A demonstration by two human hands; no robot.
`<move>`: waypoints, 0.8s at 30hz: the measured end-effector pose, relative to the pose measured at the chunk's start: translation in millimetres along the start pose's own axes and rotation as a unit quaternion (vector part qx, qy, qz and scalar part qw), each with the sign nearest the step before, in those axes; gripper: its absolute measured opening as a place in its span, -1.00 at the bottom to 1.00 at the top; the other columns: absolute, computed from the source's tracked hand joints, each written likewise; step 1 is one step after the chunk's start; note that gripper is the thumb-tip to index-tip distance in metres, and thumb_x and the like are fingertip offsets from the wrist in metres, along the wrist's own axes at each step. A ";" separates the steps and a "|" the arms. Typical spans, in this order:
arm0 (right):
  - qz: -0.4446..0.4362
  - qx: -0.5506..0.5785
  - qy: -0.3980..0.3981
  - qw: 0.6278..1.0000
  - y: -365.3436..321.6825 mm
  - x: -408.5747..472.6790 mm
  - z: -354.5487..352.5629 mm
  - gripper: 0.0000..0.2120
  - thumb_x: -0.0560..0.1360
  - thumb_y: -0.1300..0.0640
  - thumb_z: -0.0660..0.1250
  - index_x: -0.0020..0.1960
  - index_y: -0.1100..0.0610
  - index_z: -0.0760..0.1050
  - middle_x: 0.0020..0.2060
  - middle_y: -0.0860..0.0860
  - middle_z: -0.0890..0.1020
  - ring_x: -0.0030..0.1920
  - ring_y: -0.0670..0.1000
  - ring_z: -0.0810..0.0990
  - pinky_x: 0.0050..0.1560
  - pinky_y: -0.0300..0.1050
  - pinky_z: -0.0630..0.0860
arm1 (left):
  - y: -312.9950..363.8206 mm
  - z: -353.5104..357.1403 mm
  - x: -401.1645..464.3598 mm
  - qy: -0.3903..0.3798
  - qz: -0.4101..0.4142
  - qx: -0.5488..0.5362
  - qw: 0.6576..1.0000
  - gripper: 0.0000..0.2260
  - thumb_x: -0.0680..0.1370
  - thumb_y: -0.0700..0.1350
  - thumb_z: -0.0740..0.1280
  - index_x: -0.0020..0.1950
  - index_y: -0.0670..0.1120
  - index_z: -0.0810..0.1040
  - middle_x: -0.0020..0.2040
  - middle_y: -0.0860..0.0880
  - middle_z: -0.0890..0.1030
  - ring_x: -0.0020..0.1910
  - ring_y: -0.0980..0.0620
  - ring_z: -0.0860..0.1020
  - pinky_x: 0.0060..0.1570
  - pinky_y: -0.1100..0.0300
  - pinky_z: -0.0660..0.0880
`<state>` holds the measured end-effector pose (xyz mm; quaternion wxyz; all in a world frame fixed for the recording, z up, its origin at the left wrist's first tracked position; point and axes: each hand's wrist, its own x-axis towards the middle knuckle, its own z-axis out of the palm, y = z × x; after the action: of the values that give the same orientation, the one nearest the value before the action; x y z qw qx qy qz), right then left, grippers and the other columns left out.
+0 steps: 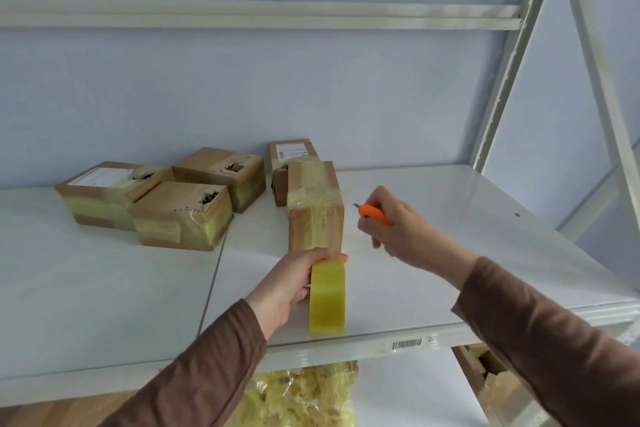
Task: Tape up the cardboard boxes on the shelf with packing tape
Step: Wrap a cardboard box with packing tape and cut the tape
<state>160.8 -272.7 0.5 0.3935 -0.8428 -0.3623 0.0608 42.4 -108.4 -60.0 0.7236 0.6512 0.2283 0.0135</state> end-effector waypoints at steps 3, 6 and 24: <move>-0.091 -0.132 0.009 0.987 -5.4 5.3 -7.6 -0.95 0.61 -0.01 0.33 0.06 -0.07 0.52 -0.16 -0.10 0.65 -0.17 -0.01 0.62 -0.11 -0.01 0.54 | 0.2 -0.6 2.9 -0.012 0.001 0.011 1.000 -0.62 0.34 0.17 0.55 0.04 -0.03 0.78 0.14 -0.13 0.72 0.16 -0.11 0.67 0.26 0.00 0.57; -0.175 -0.228 0.016 0.958 -10.8 10.5 1.8 -0.84 0.66 -0.05 0.26 0.18 -0.01 0.43 -0.06 -0.08 0.66 -0.11 0.12 0.60 -0.12 0.02 0.50 | 0.9 -2.0 4.1 -0.013 -0.001 0.016 1.000 -0.72 0.48 0.14 0.46 0.04 0.00 0.78 0.14 -0.08 0.73 0.20 -0.09 0.66 0.30 -0.01 0.56; -0.156 -0.088 0.076 0.981 0.0 45.9 38.3 -0.77 0.58 0.07 0.43 0.22 0.08 0.61 0.02 0.00 0.55 -0.07 0.01 0.54 -0.03 -0.07 0.47 | 9.6 -4.6 2.3 -0.039 -0.026 0.071 0.996 -0.68 0.63 -0.01 0.26 0.04 -0.13 0.77 0.06 -0.10 0.75 -0.02 -0.01 0.70 -0.06 0.21 0.58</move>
<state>179.5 -218.7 -17.2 0.3489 -0.8095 -0.4619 -0.0980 45.5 -101.9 -51.9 0.6838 0.6949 0.2175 -0.0472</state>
